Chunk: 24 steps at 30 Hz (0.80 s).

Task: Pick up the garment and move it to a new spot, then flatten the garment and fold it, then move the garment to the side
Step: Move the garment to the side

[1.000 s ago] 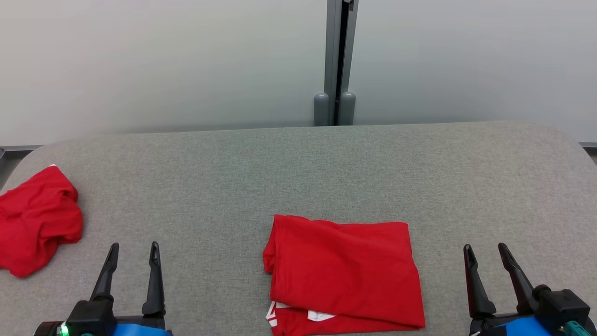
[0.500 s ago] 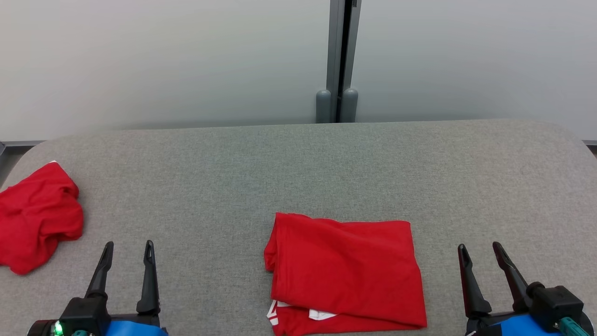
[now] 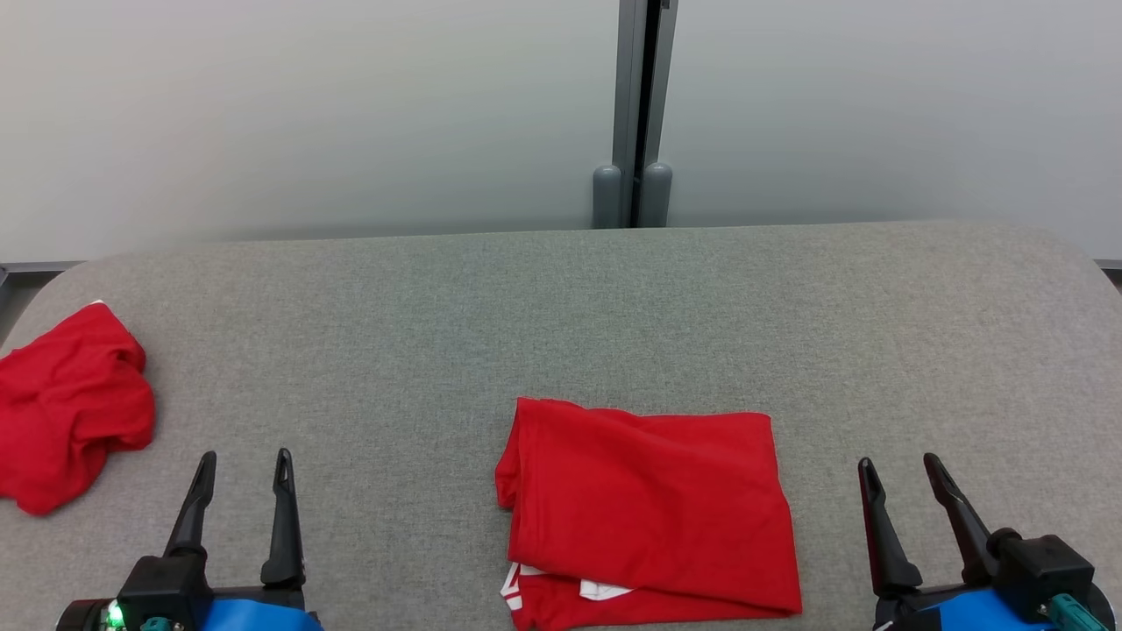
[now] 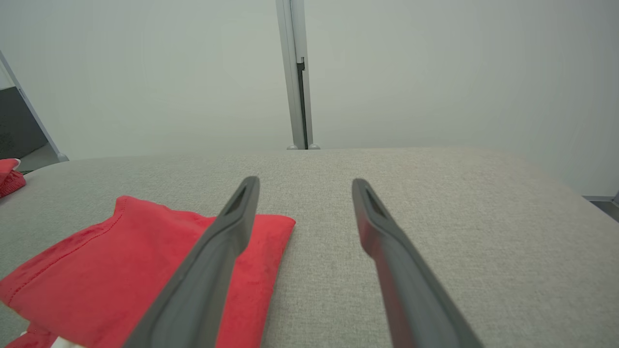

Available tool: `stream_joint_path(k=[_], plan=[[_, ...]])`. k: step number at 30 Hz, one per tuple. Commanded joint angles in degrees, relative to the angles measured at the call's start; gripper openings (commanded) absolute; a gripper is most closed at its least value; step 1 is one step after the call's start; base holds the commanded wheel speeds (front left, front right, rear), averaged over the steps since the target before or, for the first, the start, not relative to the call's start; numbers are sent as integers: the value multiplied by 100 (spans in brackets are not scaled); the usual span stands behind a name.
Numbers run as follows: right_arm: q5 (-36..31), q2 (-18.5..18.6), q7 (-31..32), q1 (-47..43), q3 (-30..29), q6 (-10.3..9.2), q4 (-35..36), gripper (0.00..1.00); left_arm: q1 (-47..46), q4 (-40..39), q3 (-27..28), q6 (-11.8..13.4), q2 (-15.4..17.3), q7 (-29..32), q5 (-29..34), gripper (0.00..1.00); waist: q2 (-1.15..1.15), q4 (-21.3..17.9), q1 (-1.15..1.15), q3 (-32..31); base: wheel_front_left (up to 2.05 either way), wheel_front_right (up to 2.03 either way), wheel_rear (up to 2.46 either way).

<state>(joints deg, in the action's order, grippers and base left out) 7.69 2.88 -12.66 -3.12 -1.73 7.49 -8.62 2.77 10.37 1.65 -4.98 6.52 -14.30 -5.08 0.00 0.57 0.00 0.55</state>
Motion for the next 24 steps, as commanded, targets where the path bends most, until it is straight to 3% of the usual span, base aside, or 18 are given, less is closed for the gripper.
stream_joint_path(k=[1,13,24], plan=[[3,3,12,-35,8,1,3,100,-25,-14,6,44,19,-27,-26,100,0,2,0,-1,0,0,0],[-157,3,309,889,305,1,-111,100,-220,-26,-108,95,5,-39,-54,100,0,89,0,186,0,0,0],[-308,5,675,1465,411,1,-1269,100,-396,29,-172,127,-11,-74,-88,100,0,256,0,466,0,0,0]])
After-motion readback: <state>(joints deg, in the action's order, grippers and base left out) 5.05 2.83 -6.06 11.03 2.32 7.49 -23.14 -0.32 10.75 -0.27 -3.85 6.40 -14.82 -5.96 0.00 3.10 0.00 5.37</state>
